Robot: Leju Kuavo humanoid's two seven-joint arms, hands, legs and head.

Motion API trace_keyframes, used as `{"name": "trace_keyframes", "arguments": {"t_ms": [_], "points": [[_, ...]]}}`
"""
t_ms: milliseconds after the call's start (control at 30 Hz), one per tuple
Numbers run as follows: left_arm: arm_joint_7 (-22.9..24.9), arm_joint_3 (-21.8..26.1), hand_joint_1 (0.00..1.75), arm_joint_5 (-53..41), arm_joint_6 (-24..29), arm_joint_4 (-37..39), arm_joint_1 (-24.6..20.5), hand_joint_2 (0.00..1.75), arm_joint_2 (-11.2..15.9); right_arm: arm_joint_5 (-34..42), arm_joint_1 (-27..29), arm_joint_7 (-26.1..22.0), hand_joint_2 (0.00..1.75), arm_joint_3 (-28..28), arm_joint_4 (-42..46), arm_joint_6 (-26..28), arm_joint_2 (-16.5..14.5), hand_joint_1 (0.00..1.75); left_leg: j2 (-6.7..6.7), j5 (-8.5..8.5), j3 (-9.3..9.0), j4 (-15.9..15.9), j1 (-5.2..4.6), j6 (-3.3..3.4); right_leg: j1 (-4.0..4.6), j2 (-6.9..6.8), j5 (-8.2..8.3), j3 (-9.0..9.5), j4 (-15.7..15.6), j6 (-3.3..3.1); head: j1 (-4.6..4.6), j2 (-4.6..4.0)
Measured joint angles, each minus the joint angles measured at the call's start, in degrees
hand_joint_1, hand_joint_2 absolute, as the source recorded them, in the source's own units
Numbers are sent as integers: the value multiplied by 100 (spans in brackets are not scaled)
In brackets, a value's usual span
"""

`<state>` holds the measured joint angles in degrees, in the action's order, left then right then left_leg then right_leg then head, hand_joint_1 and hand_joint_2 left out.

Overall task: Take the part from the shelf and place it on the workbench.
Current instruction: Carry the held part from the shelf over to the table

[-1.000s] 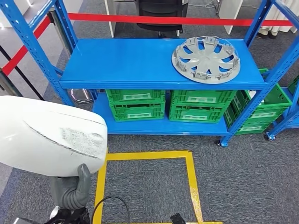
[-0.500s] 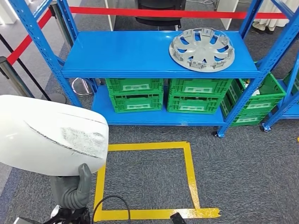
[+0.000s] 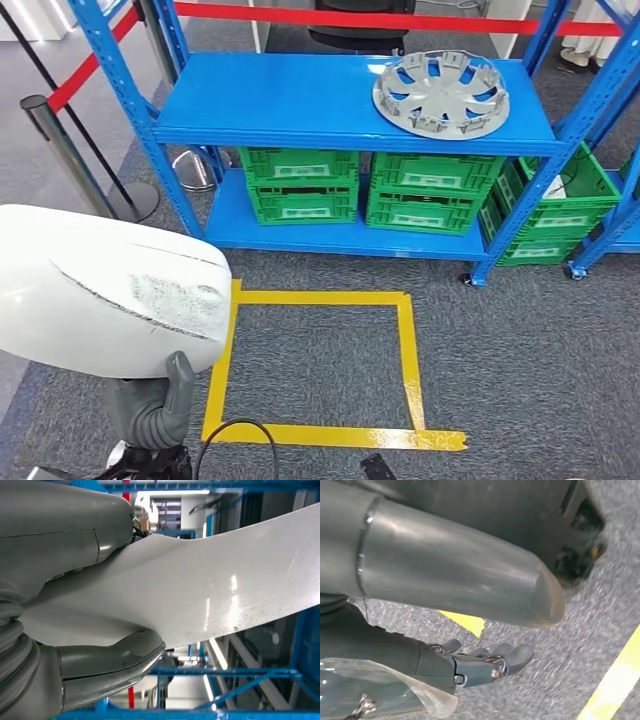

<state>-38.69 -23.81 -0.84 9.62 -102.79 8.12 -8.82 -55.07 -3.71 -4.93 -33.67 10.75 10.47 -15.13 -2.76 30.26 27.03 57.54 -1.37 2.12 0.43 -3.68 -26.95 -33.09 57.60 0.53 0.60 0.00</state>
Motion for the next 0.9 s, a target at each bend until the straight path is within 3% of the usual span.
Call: {"name": "trace_keyframes", "arguments": {"t_ms": [67,100,167,233,267,300,367,400,467,500,567,633,733,767,800,833,900], "points": [[0,2,175,-3,4,1,2,175,-6,-4,-18,-4,0,1,0,2,-10,0,66,-27,11,-151,12,24,-7,-51,7,-42,18,56,-1,1],[0,3,175,1,3,1,4,175,-9,-8,-24,-5,0,1,0,3,-13,0,105,-64,29,-208,33,44,-10,11,-75,-96,102,86,6,0],[0,3,175,15,-1,2,6,175,-15,-22,-21,1,0,1,0,4,-12,0,179,-151,97,-247,70,70,-35,234,-421,-316,587,143,29,0],[0,4,175,26,-9,2,5,175,-19,-44,-10,20,0,1,0,-2,-10,0,257,-210,200,-214,70,77,-54,344,-784,-569,1298,185,44,0],[0,5,175,27,-13,2,6,175,-19,-55,-6,33,0,1,0,-8,-9,0,297,-232,248,-187,68,72,-59,352,-859,-621,1512,199,45,0],[0,5,175,27,-17,2,6,175,-18,-64,-5,45,0,1,0,-15,-8,0,341,-245,294,-149,69,68,-64,354,-829,-575,1524,211,45,0],[0,5,175,27,-24,2,4,175,-19,-75,-6,62,0,1,0,-31,-8,0,442,-248,372,-54,77,53,-93,421,-530,-187,936,224,45,0],[0,5,175,28,-28,2,2,175,-20,-80,-8,67,0,1,0,-38,-9,0,491,-244,411,-5,79,34,-114,557,-427,39,556,229,45,0],[0,3,175,31,-40,2,-12,175,-22,-85,-5,76,0,2,0,-50,-12,0,593,-254,502,94,79,-22,-142,797,-358,310,97,212,41,0],[0,3,175,31,-44,2,-17,175,-22,-86,1,82,0,2,0,-52,-12,0,646,-276,546,119,84,-60,-138,847,-381,330,78,194,39,0],[0,5,175,31,-51,2,-21,175,-22,-87,11,91,0,1,0,-55,-14,0,730,-306,606,148,100,-134,-131,726,-334,323,80,130,38,0],[0,8,175,31,-51,2,-26,175,-22,-90,8,93,0,1,0,-56,-19,0,613,-164,707,333,100,-204,-143,574,-290,309,56,48,14,0],[0,8,175,31,-51,3,-34,175,-21,-91,18,95,0,1,0,-61,-21,0,388,380,1120,1327,133,-300,-147,315,-263,258,50,-9,-18,0],[0,8,175,31,-51,4,-32,175,-21,-93,24,95,0,1,0,-63,-19,0,373,481,1225,1614,151,-319,-146,226,-257,241,52,-13,-16,0],[0,9,175,31,-51,5,-30,175,-20,-98,25,96,0,1,0,-69,-19,0,363,478,1241,1717,166,-330,-146,143,-252,228,53,-14,-18,0],[0,9,175,31,-51,6,-28,175,-20,-102,22,96,0,1,0,-77,-18,0,344,367,1142,1586,177,-332,-146,67,-246,221,54,-11,-17,0],[0,9,175,31,-51,7,-31,175,-21,-110,12,103,0,1,0,-101,-20,0,189,17,711,833,175,-306,-144,-63,-238,224,55,0,-17,0]]}}
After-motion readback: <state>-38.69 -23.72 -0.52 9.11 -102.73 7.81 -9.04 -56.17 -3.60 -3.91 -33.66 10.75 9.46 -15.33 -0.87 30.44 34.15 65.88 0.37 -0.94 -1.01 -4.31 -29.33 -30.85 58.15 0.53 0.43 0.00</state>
